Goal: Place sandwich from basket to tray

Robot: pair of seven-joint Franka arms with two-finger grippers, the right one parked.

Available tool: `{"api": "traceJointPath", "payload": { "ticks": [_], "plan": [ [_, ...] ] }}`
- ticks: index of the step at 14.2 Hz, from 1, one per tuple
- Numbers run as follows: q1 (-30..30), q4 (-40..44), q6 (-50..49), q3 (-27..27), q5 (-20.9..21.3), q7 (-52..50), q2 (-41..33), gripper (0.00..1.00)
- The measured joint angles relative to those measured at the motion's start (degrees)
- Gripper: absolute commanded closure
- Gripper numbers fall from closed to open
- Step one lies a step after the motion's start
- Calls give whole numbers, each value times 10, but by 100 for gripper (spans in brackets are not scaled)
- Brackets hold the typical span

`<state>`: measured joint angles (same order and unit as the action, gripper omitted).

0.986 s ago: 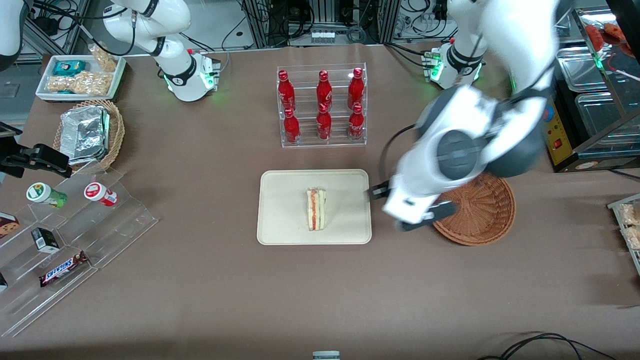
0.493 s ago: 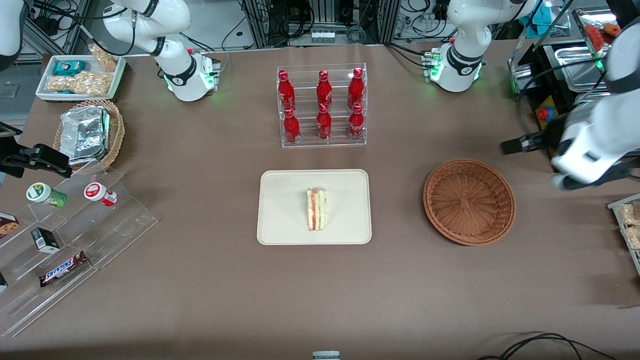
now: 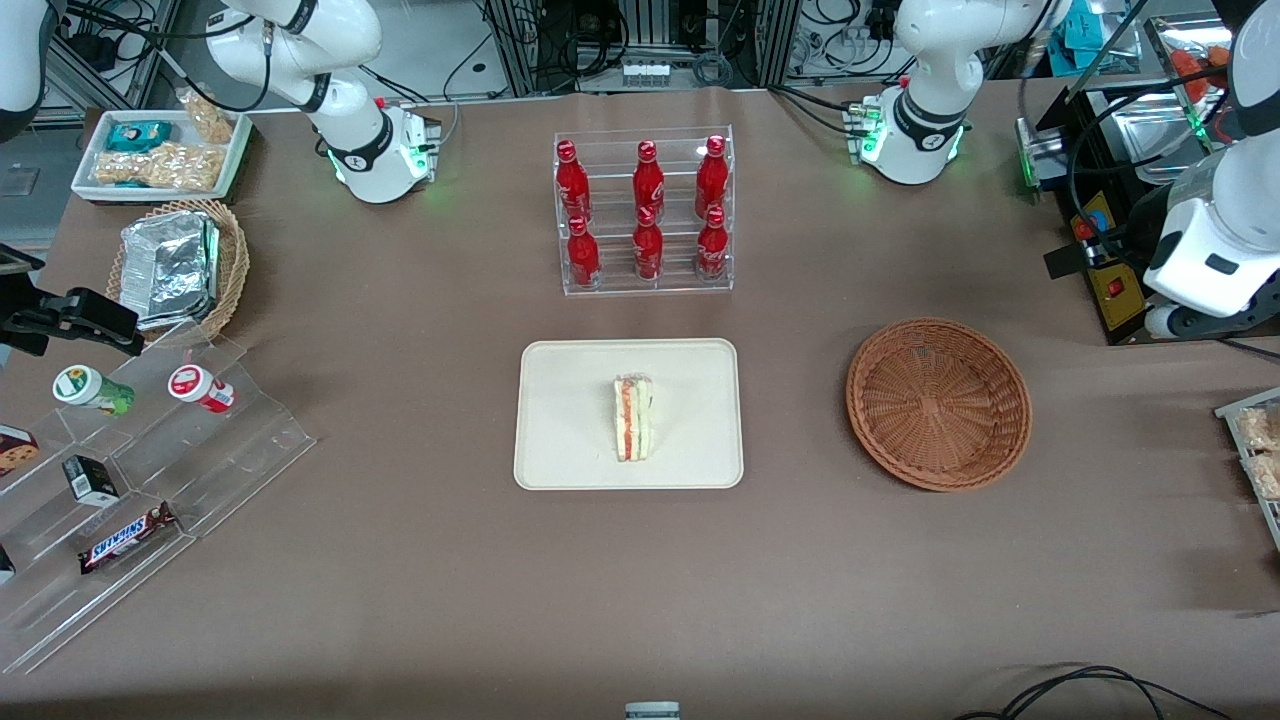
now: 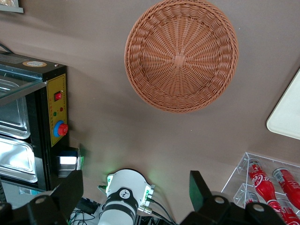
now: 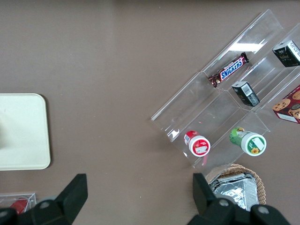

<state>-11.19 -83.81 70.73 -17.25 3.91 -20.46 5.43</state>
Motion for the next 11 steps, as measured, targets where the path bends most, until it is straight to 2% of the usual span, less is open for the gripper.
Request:
{"api": "traceJointPath", "payload": {
  "ticks": [8, 11],
  "plan": [
    [4, 19, -3, 6, 0, 4, -15, 0],
    [42, 16, -3, 54, -7, 48, -26, 0]
  ]
}}
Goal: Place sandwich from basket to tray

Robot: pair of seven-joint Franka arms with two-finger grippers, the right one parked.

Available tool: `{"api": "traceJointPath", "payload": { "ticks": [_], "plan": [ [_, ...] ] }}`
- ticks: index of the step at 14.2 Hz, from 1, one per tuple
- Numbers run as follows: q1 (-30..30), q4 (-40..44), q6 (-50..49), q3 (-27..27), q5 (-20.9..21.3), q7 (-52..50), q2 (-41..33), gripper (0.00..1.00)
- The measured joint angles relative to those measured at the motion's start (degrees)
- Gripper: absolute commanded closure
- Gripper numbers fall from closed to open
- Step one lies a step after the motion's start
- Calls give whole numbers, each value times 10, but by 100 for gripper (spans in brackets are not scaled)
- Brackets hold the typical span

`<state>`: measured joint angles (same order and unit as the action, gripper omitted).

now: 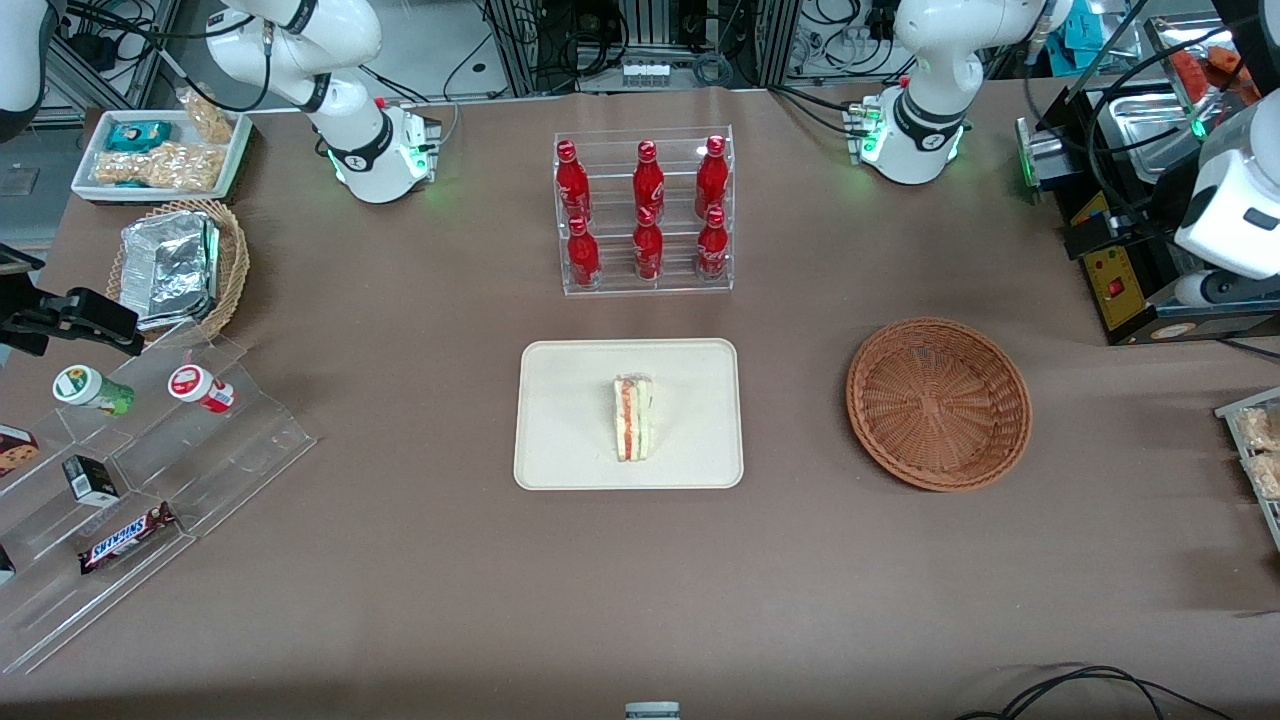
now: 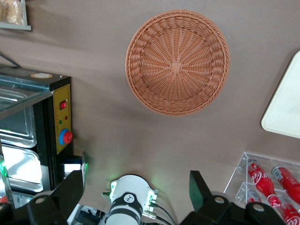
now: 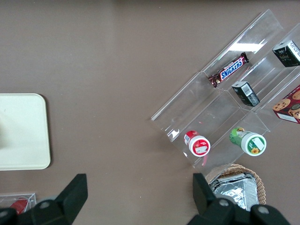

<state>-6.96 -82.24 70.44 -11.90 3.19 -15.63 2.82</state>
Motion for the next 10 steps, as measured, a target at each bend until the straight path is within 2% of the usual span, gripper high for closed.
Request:
{"api": "traceJointPath", "payload": {
  "ticks": [10],
  "plan": [
    [12, 3, 0, 13, -12, -8, -7, 0]
  ]
}}
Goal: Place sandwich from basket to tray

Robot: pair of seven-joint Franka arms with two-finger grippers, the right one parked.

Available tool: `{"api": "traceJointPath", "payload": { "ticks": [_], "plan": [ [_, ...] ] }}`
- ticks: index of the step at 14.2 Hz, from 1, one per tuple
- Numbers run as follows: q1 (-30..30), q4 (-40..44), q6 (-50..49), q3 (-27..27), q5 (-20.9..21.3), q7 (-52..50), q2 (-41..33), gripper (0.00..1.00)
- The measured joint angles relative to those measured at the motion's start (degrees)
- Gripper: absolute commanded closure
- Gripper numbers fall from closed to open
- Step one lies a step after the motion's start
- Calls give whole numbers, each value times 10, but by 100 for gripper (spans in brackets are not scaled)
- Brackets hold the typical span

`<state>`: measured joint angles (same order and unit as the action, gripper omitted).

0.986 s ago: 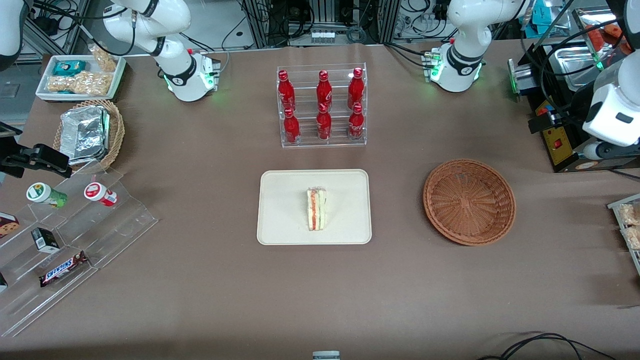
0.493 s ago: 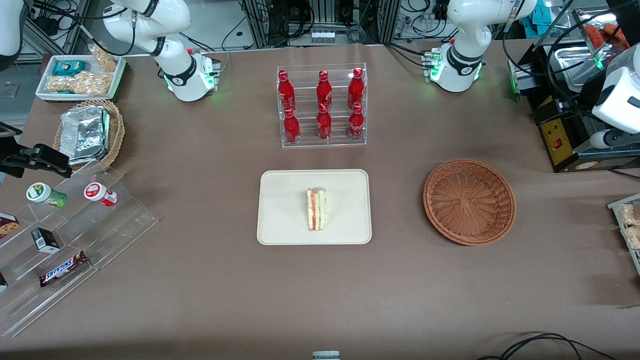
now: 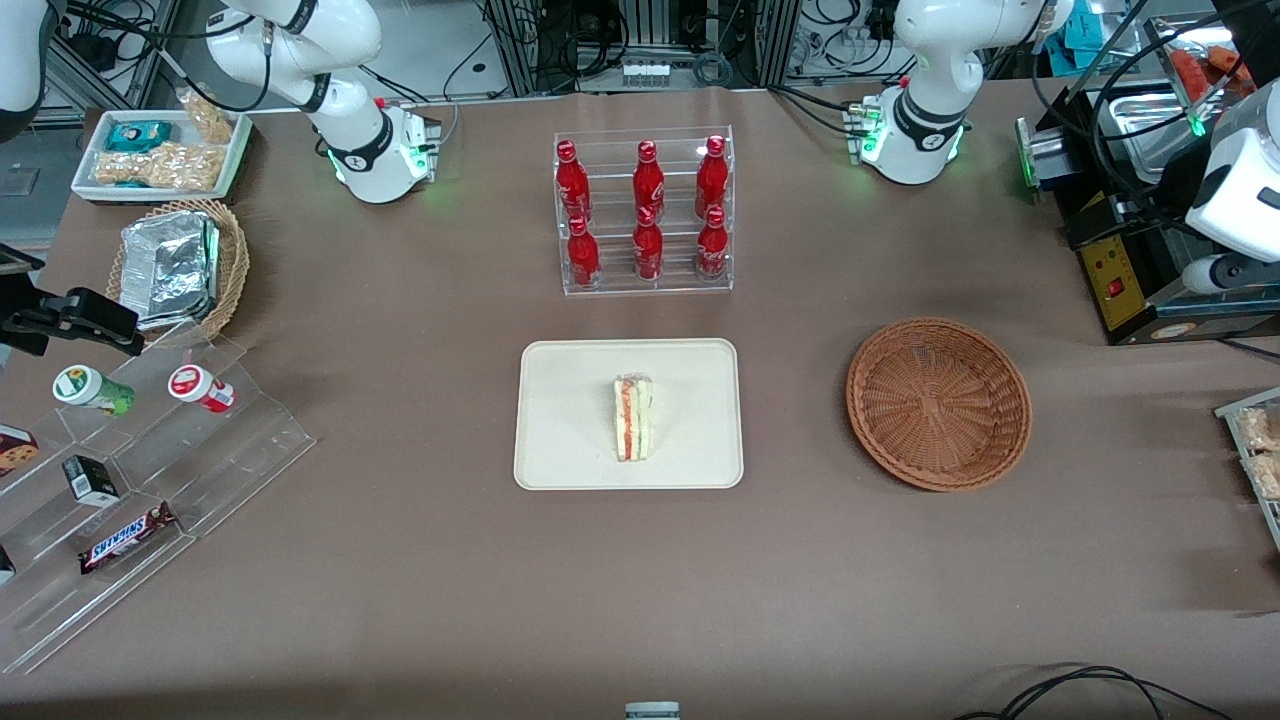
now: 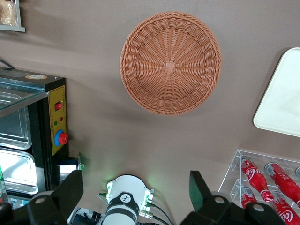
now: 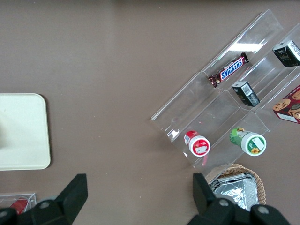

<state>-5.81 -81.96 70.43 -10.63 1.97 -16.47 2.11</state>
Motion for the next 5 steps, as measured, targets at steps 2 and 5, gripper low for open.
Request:
{"api": "traceJointPath", "payload": {
  "ticks": [2, 5],
  "plan": [
    [1, 0, 0, 0, -1, 0, 0, 0],
    [4, 1, 0, -1, -3, 0, 0, 0]
  ]
}}
